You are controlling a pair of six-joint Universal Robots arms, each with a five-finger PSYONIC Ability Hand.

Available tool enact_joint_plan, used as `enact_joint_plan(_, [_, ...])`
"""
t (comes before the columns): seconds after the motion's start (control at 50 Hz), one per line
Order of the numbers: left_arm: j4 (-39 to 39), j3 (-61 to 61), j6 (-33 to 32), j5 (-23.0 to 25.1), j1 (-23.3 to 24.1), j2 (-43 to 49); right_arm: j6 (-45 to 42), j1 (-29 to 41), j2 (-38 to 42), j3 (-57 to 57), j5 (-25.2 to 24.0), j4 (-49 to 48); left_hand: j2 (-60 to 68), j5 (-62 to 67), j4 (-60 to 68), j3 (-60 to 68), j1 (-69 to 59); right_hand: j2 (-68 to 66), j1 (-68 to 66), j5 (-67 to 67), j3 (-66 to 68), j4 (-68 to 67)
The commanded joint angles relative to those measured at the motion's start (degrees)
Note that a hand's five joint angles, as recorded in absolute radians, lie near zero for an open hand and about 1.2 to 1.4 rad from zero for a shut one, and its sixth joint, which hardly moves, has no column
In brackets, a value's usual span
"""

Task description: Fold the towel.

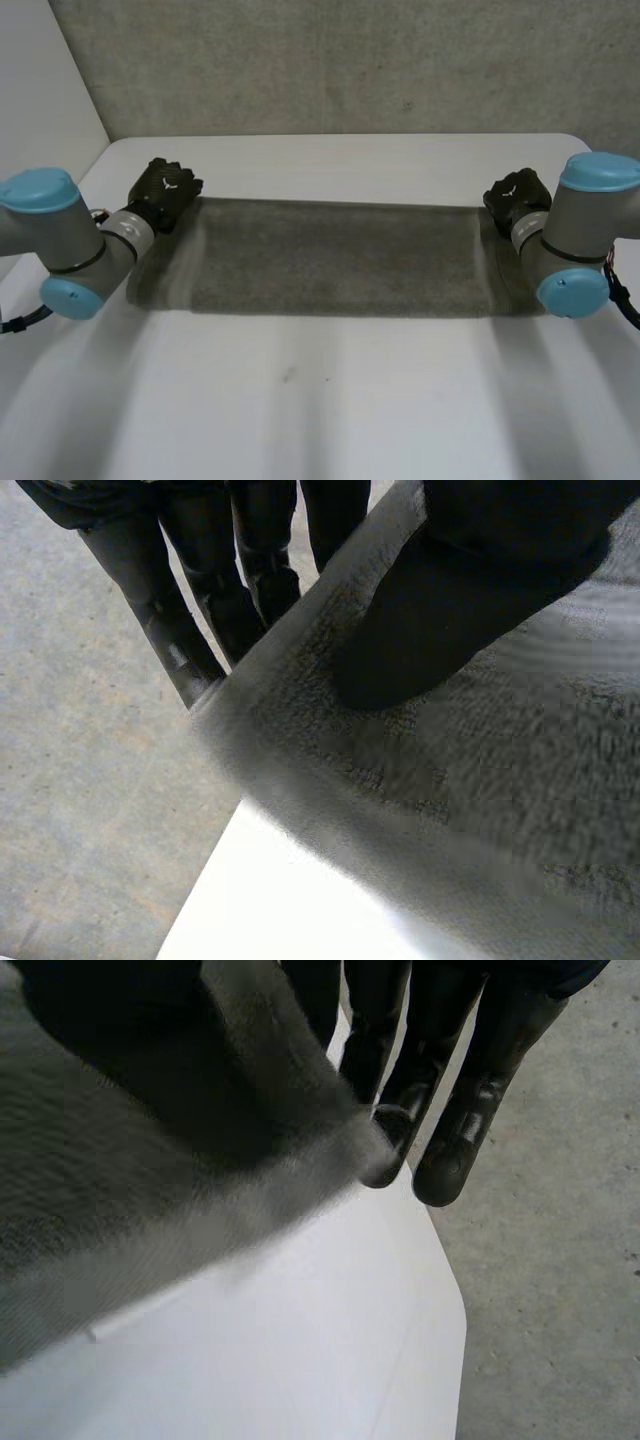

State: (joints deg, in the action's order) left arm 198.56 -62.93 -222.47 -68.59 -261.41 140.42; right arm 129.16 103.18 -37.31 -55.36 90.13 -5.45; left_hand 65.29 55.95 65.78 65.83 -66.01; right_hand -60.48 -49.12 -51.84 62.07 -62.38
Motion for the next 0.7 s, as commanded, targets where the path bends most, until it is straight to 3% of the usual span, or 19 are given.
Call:
enact_joint_plan(0.02, [2.45, -0.62, -0.07, -0.23, 1.17, 1.53, 0.21, 1.06, 1.19, 1.05, -0.13, -2.19, -55.29, -55.95, -55.78, -55.83, 56.01, 50.48, 39.12, 51.84, -52.07, 52.38])
enact_joint_plan(0.24, [8.95, -10.38, -0.69, -0.75, 2.66, -8.23, 8.12, 0.88, -14.02, -11.26, -0.30, -6.41, -55.08, -55.73, -55.57, -55.61, 55.80, 50.48, 39.12, 51.84, -52.07, 52.38])
enact_joint_plan(0.32, [8.25, -15.45, 0.54, -0.84, 2.22, -13.83, 13.55, 0.71, -21.90, -18.44, -0.74, -4.49, -55.08, -55.73, -55.57, -55.61, 55.80, 50.48, 39.12, 51.84, -52.07, 52.38])
enact_joint_plan(0.44, [7.81, -22.42, 4.15, -0.67, 1.43, -21.85, 16.47, -2.28, -26.59, -24.97, -3.64, -0.08, -55.08, -55.73, -55.57, -55.61, 55.80, 50.48, 39.12, 51.84, -52.07, 52.38])
enact_joint_plan(0.48, [7.28, -26.79, 10.79, -0.75, 0.91, -26.23, 18.31, -5.17, -27.81, -28.73, -6.27, 2.89, -55.08, -55.73, -55.57, -55.61, 55.80, 50.48, 39.12, 51.84, -52.07, 52.38])
enact_joint_plan(0.54, [6.84, -28.92, 15.22, -0.75, 0.90, -28.09, 20.07, -7.02, -28.08, -32.07, -9.17, 3.96, -55.08, -55.73, -55.57, -55.61, 55.80, 50.48, 39.12, 51.84, -52.07, 52.38])
enact_joint_plan(0.56, [6.23, -30.92, 20.01, -0.75, 0.56, -30.36, 20.07, -7.03, -28.08, -32.09, -9.18, 3.96, -55.08, -55.73, -55.57, -55.61, 55.80, 50.48, 39.12, 51.84, -52.07, 52.38])
enact_joint_plan(0.6, [5.00, -34.27, 29.42, -0.75, -0.93, -34.14, 21.65, -9.74, -28.08, -34.54, -12.50, 3.87, -55.08, -55.73, -55.57, -55.61, 55.80, 46.05, 34.69, 47.41, -47.64, 47.95])
enact_joint_plan(0.62, [5.00, -34.28, 29.46, -0.75, -0.94, -34.16, 21.66, -9.75, -28.08, -34.55, -12.52, 3.87, -55.08, -55.73, -55.57, -55.61, 55.80, 46.02, 34.66, 47.38, -47.61, 47.92])
enact_joint_plan(0.66, [4.21, -36.47, 37.33, -0.58, -2.43, -36.43, 23.06, -12.20, -27.47, -35.95, -16.11, 3.44, -55.08, -55.73, -55.57, -55.61, 55.80, 37.82, 26.46, 39.18, -39.41, 39.72])
enact_joint_plan(0.7, [3.86, -37.18, 40.15, -0.58, -2.87, -37.31, 23.50, -13.08, -26.94, -36.30, -17.95, 2.74, -55.08, -55.73, -55.57, -55.61, 55.80, 34.28, 22.92, 35.64, -35.87, 36.18])
